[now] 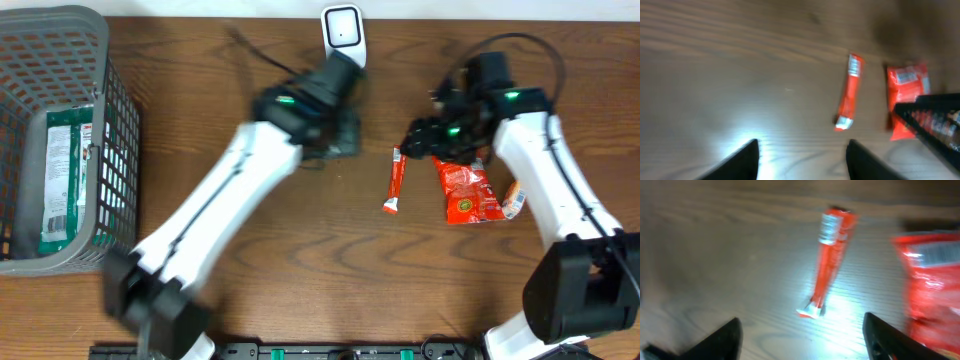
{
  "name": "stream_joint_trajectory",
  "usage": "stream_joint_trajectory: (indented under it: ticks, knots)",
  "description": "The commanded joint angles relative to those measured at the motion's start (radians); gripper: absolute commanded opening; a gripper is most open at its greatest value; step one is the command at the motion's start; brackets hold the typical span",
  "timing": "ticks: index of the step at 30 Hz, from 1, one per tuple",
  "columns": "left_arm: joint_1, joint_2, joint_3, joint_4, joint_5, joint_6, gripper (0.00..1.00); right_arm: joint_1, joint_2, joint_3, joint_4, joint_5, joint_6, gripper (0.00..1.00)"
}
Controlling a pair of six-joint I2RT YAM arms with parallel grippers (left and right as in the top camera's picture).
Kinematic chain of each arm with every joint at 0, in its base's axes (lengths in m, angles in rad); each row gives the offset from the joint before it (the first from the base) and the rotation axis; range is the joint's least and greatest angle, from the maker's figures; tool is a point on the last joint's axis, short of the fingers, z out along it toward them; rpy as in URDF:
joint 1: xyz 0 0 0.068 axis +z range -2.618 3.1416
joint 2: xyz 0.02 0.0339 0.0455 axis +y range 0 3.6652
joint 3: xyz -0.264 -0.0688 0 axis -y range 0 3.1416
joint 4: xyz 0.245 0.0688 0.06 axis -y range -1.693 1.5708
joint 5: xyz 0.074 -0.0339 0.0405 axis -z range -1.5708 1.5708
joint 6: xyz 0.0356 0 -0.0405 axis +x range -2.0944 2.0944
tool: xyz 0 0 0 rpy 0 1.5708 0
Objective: Scan the item barcode
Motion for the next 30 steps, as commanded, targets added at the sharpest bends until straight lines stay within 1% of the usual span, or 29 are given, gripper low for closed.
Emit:
stream_joint_trajectory:
  ticks: [1, 2, 3, 4, 5, 6, 8, 12, 14, 16, 18, 21, 25, 28, 30]
  knots:
    - [0.093, -0.119, 0.013, -0.113, -0.154, 0.024, 0.35, 0.106, -0.013, -0.074, 0.065, 0.056, 0.107, 0.43]
    - [0.120, -0.147, 0.013, -0.151, -0.186, 0.024, 0.27, 0.129, -0.013, -0.095, 0.091, 0.085, 0.132, 0.30]
    - [0.148, -0.172, 0.013, -0.191, -0.217, 0.026, 0.23, 0.151, -0.012, -0.117, 0.120, 0.118, 0.155, 0.21]
    - [0.172, -0.193, 0.013, -0.221, -0.240, 0.035, 0.21, 0.167, -0.012, -0.137, 0.146, 0.149, 0.174, 0.15]
    - [0.200, -0.212, 0.013, -0.254, -0.272, 0.039, 0.21, 0.186, -0.012, -0.162, 0.183, 0.183, 0.189, 0.12]
    - [0.224, -0.225, 0.013, -0.277, -0.300, 0.038, 0.21, 0.203, -0.012, -0.188, 0.225, 0.208, 0.195, 0.12]
    - [0.278, -0.243, 0.011, -0.319, -0.341, 0.038, 0.20, 0.229, -0.012, -0.237, 0.306, 0.240, 0.194, 0.12]
    - [0.372, -0.246, 0.004, -0.377, -0.349, 0.038, 0.21, 0.267, -0.012, -0.346, 0.469, 0.289, 0.195, 0.18]
    - [0.399, -0.246, -0.004, -0.385, -0.349, 0.038, 0.21, 0.272, -0.012, -0.388, 0.515, 0.317, 0.209, 0.23]
    - [0.417, -0.246, -0.013, -0.388, -0.344, 0.034, 0.21, 0.270, -0.012, -0.428, 0.542, 0.372, 0.226, 0.30]
    - [0.417, -0.246, -0.017, -0.390, -0.345, 0.034, 0.21, 0.266, -0.012, -0.436, 0.539, 0.425, 0.248, 0.30]
    - [0.416, -0.246, -0.027, -0.390, -0.345, 0.035, 0.21, 0.264, -0.012, -0.437, 0.531, 0.447, 0.247, 0.28]
    - [0.416, -0.246, -0.036, -0.391, -0.345, 0.035, 0.21, 0.264, -0.014, -0.432, 0.526, 0.444, 0.247, 0.28]
    - [0.416, -0.246, -0.037, -0.391, -0.345, 0.035, 0.21, 0.256, -0.039, -0.387, 0.475, 0.409, 0.245, 0.27]
    - [0.416, -0.246, -0.037, -0.391, -0.345, 0.039, 0.21, 0.241, -0.066, -0.340, 0.425, 0.369, 0.221, 0.31]
